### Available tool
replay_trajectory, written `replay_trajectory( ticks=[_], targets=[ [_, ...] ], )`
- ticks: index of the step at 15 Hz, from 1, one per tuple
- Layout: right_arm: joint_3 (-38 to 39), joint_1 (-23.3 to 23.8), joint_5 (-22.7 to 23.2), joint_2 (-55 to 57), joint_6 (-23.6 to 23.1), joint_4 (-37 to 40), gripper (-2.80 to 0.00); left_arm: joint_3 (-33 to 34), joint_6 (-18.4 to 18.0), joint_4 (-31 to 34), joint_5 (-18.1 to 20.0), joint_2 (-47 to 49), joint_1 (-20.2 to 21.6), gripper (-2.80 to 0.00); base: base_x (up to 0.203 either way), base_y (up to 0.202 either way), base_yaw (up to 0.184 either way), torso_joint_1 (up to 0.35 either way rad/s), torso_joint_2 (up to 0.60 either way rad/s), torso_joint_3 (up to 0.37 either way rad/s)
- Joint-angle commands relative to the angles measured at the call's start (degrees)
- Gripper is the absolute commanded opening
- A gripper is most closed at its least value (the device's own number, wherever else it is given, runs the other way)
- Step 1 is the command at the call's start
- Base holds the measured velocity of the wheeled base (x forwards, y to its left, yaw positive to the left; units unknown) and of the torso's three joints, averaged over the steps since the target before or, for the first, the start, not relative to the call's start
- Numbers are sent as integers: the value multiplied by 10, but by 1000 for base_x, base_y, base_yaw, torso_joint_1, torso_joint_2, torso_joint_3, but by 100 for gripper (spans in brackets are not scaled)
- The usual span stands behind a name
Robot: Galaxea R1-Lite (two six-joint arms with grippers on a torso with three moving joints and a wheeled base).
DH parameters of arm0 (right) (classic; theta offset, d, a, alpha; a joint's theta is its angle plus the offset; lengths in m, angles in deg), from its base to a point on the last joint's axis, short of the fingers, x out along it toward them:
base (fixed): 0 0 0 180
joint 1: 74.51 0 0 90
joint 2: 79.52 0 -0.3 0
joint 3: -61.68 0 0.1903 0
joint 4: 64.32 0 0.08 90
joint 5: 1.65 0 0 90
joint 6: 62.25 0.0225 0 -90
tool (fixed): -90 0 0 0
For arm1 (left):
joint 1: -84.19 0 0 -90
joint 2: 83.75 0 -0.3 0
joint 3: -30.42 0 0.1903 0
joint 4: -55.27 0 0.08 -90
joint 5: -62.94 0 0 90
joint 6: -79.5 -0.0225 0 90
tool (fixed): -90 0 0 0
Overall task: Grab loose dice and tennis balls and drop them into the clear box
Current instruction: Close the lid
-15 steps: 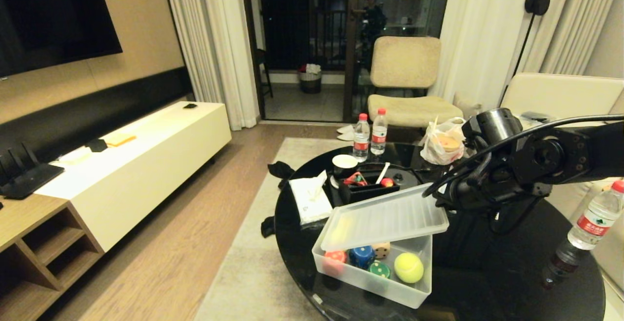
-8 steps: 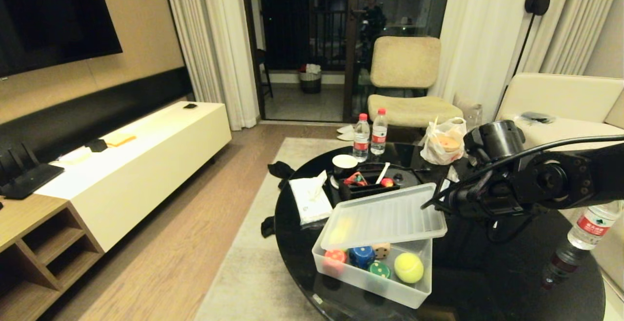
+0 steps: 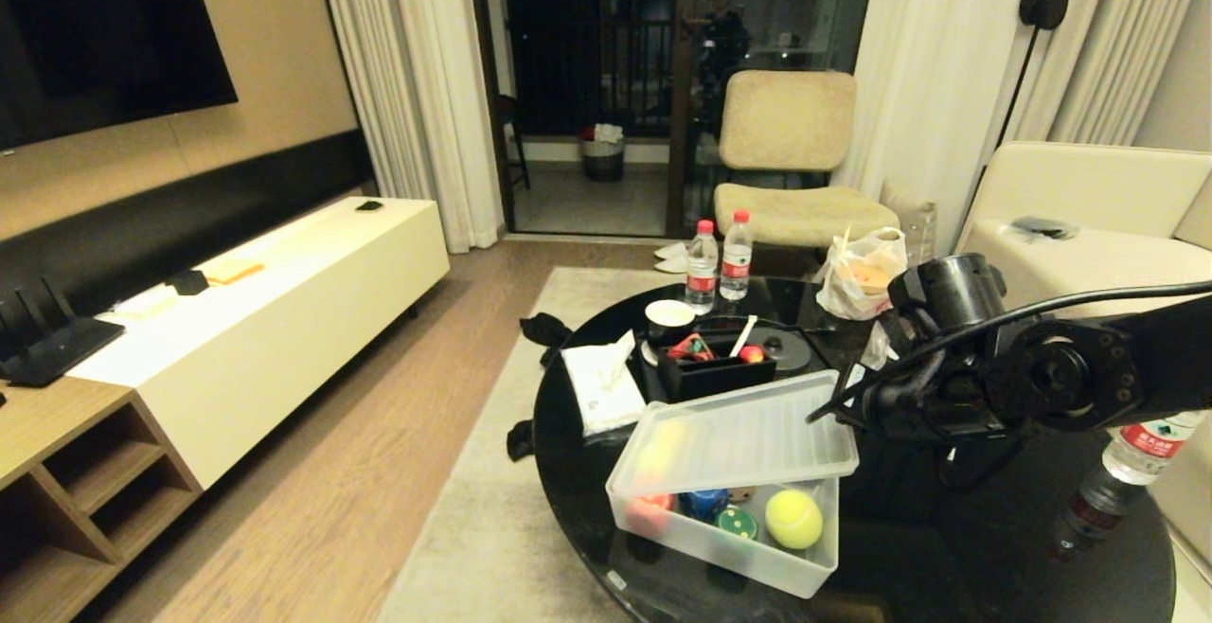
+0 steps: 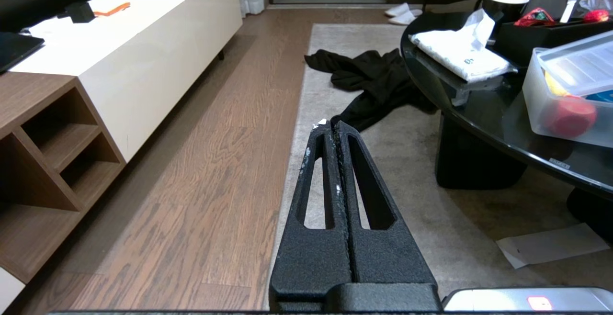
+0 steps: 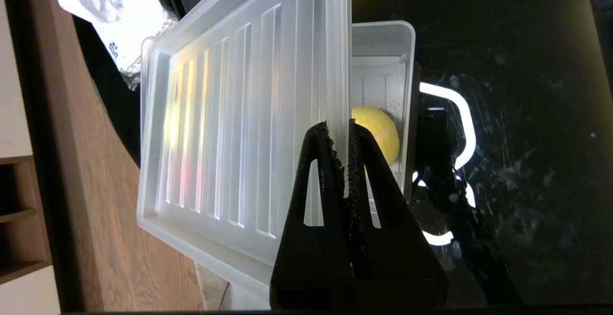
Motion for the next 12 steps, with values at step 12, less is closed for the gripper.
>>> replay_trajectory(
  ticks=[12],
  targets=[
    [64, -8, -4, -19, 2, -94, -280, 0, 0, 0, 0, 0, 0, -280, 0, 0, 0, 0, 0, 0]
  ],
)
